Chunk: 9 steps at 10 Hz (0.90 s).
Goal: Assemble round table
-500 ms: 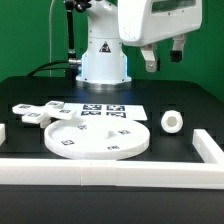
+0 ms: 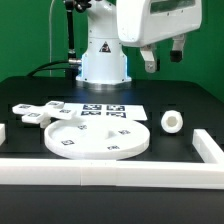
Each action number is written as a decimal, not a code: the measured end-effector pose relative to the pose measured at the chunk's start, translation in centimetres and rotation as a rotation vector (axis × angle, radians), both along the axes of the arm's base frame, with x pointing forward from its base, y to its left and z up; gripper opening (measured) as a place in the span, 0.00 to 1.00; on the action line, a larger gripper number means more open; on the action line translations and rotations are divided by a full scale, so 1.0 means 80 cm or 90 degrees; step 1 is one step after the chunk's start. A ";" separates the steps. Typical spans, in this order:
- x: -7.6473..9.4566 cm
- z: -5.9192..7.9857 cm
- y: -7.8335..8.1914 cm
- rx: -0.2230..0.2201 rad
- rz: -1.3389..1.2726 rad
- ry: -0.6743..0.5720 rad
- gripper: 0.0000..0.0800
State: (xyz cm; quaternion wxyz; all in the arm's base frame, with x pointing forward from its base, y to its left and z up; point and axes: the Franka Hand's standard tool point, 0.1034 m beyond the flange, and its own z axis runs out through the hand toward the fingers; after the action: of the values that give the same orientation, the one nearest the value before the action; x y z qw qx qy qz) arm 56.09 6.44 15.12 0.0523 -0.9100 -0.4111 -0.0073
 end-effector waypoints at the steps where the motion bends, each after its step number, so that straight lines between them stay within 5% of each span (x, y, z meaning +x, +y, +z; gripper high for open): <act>1: 0.000 -0.001 -0.002 0.000 0.007 -0.002 0.81; 4: -0.034 -0.050 -0.076 0.006 0.091 -0.015 0.81; 6: -0.038 -0.088 -0.118 0.013 0.137 -0.023 0.81; 9: -0.037 -0.087 -0.117 0.011 0.119 -0.019 0.81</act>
Offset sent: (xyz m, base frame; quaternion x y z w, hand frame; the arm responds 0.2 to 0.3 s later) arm -0.0248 -0.0500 -0.0418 0.0061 0.0521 -0.0837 0.9951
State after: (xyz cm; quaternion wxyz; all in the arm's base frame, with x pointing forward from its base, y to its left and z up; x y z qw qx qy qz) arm 53.10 -2.95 8.15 0.0545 -0.8668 -0.4952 -0.0194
